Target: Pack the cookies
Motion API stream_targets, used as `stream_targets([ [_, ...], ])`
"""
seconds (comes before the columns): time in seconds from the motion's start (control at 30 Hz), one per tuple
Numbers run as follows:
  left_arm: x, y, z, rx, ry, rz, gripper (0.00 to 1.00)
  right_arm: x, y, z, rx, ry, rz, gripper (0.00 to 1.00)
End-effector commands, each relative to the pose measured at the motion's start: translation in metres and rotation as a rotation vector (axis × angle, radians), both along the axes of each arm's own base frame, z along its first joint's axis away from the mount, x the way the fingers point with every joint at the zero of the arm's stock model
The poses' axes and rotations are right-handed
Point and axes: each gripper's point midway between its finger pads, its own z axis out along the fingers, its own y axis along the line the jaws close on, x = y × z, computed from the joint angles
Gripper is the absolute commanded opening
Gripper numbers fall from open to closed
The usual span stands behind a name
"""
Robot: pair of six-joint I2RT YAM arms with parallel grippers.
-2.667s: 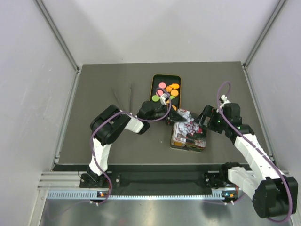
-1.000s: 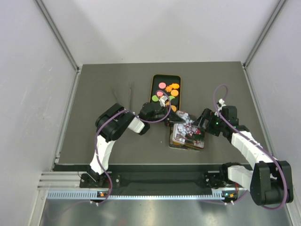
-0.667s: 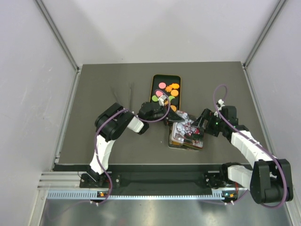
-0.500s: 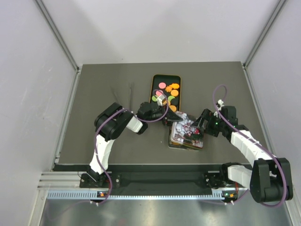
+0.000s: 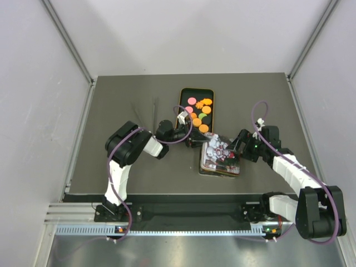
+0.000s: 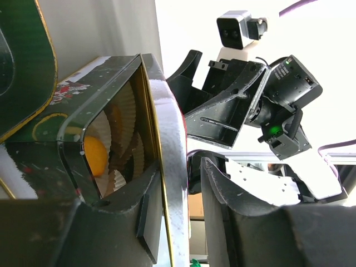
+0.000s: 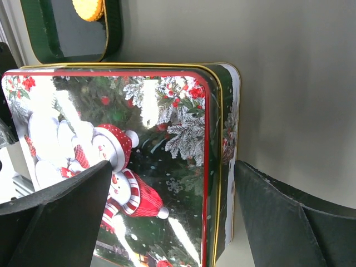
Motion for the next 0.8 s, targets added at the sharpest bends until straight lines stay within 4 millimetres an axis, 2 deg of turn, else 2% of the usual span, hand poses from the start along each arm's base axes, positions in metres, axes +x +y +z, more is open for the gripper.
stream_targets([
  [0.0,0.002,0.009,0.029,-0.046,-0.114,0.007,0.36,0.009,-0.001,0.007,0.008,-0.040,-0.004,0.90],
  [0.77,0.012,0.038,0.006,0.083,-0.081,0.087,0.34,0.011,-0.002,0.013,-0.004,-0.050,-0.003,0.86],
])
